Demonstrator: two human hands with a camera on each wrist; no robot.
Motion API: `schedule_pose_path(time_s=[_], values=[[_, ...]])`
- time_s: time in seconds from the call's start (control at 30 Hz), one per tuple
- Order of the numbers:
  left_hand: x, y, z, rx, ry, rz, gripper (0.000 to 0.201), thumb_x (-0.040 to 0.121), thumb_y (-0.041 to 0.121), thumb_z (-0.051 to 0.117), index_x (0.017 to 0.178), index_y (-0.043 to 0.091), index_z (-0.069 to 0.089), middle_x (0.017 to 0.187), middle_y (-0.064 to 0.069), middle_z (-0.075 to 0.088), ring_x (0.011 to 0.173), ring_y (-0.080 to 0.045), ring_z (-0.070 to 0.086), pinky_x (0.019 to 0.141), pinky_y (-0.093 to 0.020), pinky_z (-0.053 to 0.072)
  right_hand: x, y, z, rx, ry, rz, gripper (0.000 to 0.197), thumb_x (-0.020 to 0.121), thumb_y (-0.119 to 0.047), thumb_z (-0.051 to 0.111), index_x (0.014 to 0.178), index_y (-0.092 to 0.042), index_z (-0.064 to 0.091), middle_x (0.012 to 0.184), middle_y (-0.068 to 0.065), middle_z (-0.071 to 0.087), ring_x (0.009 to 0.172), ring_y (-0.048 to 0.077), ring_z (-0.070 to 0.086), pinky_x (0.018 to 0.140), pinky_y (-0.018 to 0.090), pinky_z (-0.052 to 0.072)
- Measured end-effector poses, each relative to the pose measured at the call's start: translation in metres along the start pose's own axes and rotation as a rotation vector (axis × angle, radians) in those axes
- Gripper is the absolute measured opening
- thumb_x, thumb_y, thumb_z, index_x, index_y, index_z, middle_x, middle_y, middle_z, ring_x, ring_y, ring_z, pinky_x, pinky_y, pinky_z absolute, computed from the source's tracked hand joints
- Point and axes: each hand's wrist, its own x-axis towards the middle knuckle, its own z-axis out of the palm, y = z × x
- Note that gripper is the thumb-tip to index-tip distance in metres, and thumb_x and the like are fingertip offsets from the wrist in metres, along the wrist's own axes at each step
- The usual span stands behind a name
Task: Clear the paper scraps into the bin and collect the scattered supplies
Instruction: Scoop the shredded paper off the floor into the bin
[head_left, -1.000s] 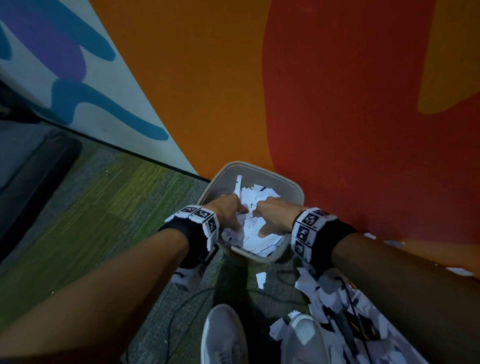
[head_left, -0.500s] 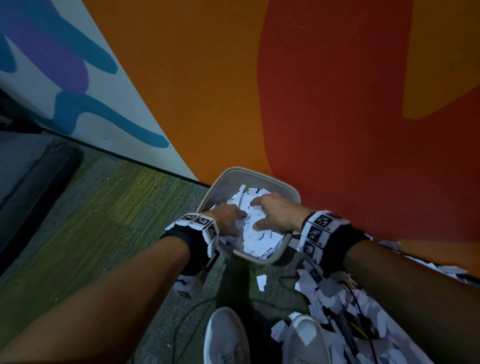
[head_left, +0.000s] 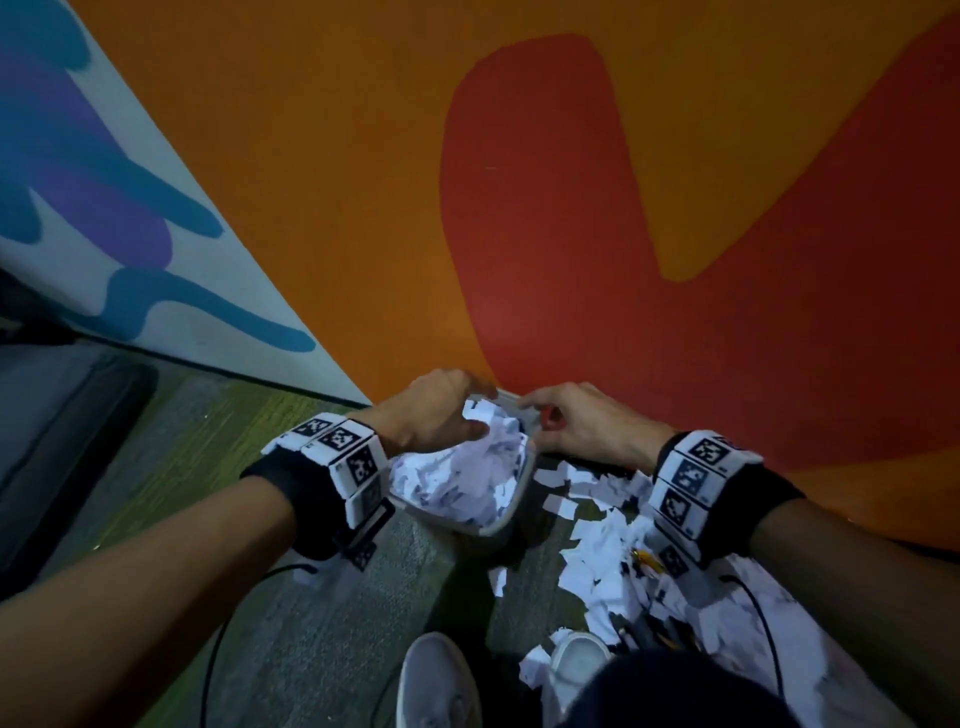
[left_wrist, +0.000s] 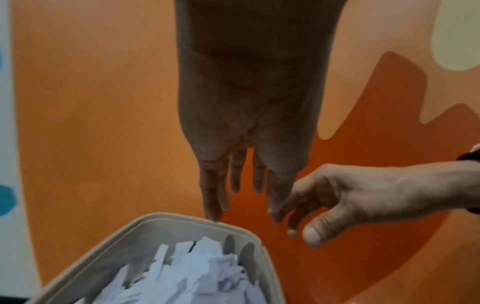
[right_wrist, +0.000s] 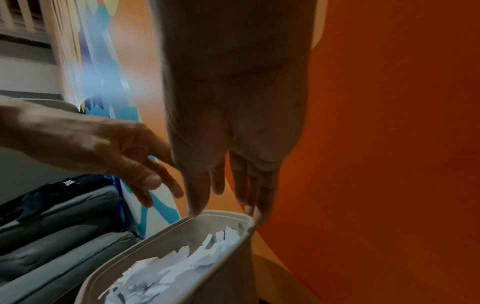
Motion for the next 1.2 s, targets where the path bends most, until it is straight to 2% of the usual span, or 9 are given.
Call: schedule_pose_path(time_s=[0.07,0.23,0.37,0.5,0.67,0.77,0.97,1.1,1.2], values=[[0.007,0.023,-0.004,-0.033,0.001,0.058,0.039,0.092,0.033,0.066,0.13,0.022,0.062,0.13,0.001,0.065,0.106,-0.016,0.066,0.09,-0.037,0.056,-0.017,0.014,-0.007,-0.016,0.01,0.021,0.055,0.085,-0.04,0.073,0.136,-0.031,0.054,0.127,0.001,0.062,0.107,0.017,0.063,0.089,0.04,0.053],[0.036,0.088,0.013,-0.081,-0.046,0.175,0.036,0.093,0.032,0.067,0.128,0.021,0.065,0.121,0.005,0.068,0.101,-0.01,0.063,0.08,-0.018,0.042,-0.068,0.079,-0.021,-0.058,-0.008,0.123,0.054,0.088,-0.036,0.071,0.136,-0.019,0.057,0.13,-0.002,0.062,0.116,0.016,0.058,0.087,0.023,0.04],[0.068,0.121,0.064,-0.05,-0.222,0.239,0.027,0.093,0.023,0.065,0.119,0.017,0.067,0.102,0.003,0.069,0.093,-0.013,0.064,0.07,-0.014,0.041,-0.097,0.157,-0.006,-0.005,-0.051,0.297,0.047,0.086,-0.034,0.074,0.126,-0.012,0.062,0.127,0.008,0.063,0.11,0.02,0.06,0.089,0.032,0.049],[0.107,0.129,0.139,-0.133,-0.348,0.25,0.041,0.092,0.028,0.065,0.131,0.016,0.062,0.124,-0.007,0.067,0.097,-0.02,0.067,0.079,-0.028,0.052,-0.126,0.235,0.031,0.059,-0.133,0.451,0.056,0.088,-0.04,0.071,0.136,-0.019,0.053,0.137,-0.009,0.044,0.113,0.015,0.054,0.091,0.029,0.045],[0.139,0.133,0.229,-0.156,-0.498,0.234,0.068,0.092,0.041,0.068,0.15,0.021,0.039,0.154,-0.007,0.038,0.137,-0.025,0.042,0.107,-0.035,0.04,-0.154,0.301,0.079,0.127,-0.17,0.681,0.077,0.088,-0.048,0.068,0.15,-0.018,0.034,0.152,0.006,0.037,0.132,0.024,0.044,0.098,0.03,0.04],[0.15,0.15,0.272,-0.285,-0.493,0.306,0.085,0.086,0.037,0.076,0.155,0.021,0.029,0.157,-0.008,0.029,0.142,-0.018,0.029,0.111,-0.028,0.03,-0.164,0.33,0.099,0.184,-0.047,0.791,0.119,0.062,-0.086,0.063,0.155,-0.027,0.018,0.156,0.007,0.03,0.139,0.03,0.036,0.109,0.045,0.037],[0.158,0.182,0.345,-0.024,-0.498,0.393,0.115,0.065,0.062,0.081,0.152,0.043,0.008,0.163,0.003,0.003,0.15,-0.035,0.005,0.106,-0.07,0.031,-0.155,0.354,0.12,0.325,0.049,0.889,0.127,0.058,-0.084,0.065,0.154,-0.042,-0.007,0.165,0.009,-0.002,0.151,0.035,0.007,0.116,0.053,0.028],[0.157,0.183,0.381,0.126,-0.467,0.371,0.092,0.092,0.033,0.063,0.158,0.025,-0.001,0.165,-0.006,-0.011,0.148,-0.048,-0.001,0.11,-0.066,0.028,-0.142,0.359,0.136,0.355,0.064,0.879,0.124,0.057,-0.085,0.068,0.151,-0.05,-0.005,0.164,0.011,0.006,0.149,0.039,0.012,0.114,0.057,0.029],[0.159,0.179,0.392,0.158,-0.337,0.347,0.065,0.1,0.024,0.046,0.156,0.022,0.014,0.159,-0.014,0.012,0.143,-0.046,0.017,0.108,-0.057,0.034,-0.132,0.36,0.147,0.235,0.027,0.881,0.115,0.06,-0.082,0.066,0.153,-0.045,0.009,0.154,0.018,0.025,0.141,0.042,0.029,0.113,0.052,0.03]])
